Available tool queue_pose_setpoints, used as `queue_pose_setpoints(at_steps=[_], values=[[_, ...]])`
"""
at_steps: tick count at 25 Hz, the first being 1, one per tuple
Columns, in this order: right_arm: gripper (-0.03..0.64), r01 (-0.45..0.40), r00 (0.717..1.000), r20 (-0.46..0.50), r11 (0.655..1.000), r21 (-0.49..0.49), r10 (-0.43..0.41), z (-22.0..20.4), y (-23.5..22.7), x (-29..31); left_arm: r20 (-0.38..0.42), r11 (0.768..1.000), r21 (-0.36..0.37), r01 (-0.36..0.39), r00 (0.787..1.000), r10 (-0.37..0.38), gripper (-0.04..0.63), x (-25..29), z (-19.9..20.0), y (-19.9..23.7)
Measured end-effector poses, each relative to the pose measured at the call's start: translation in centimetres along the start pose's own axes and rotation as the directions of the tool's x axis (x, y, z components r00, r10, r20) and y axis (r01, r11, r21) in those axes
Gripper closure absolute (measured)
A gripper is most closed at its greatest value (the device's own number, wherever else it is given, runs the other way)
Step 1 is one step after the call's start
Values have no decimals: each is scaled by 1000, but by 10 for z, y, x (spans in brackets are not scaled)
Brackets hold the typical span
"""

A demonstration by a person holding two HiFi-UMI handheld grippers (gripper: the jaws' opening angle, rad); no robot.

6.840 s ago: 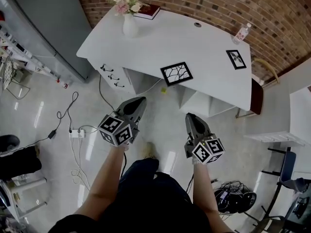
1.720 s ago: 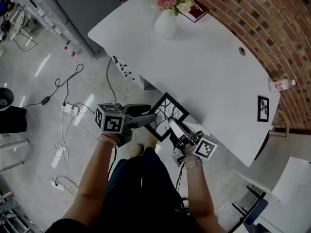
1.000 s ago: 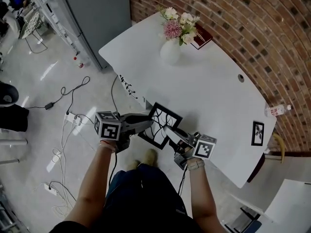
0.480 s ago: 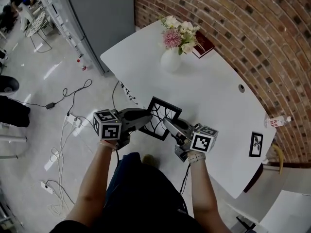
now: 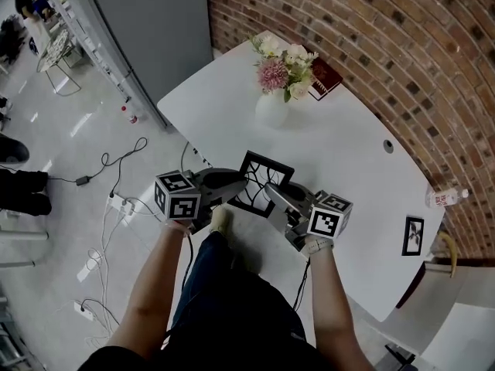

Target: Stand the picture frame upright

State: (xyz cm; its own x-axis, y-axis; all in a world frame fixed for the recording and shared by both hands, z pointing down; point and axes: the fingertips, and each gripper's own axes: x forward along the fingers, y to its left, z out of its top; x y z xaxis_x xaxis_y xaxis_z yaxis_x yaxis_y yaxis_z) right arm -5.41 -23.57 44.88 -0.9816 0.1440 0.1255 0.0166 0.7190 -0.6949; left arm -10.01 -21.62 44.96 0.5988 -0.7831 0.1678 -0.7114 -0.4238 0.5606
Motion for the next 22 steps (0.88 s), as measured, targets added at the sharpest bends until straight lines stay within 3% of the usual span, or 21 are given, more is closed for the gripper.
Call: queue_pose_setpoints(at_steps=[12, 22], values=[[546, 45, 999, 8, 996, -77, -45, 43, -58, 43, -112, 995, 81, 49, 993, -40, 500, 26, 35, 73], [540, 119, 993, 7, 984, -131, -119, 61, -98, 74, -223, 984, 152, 96, 973, -61, 502, 40, 46, 125]])
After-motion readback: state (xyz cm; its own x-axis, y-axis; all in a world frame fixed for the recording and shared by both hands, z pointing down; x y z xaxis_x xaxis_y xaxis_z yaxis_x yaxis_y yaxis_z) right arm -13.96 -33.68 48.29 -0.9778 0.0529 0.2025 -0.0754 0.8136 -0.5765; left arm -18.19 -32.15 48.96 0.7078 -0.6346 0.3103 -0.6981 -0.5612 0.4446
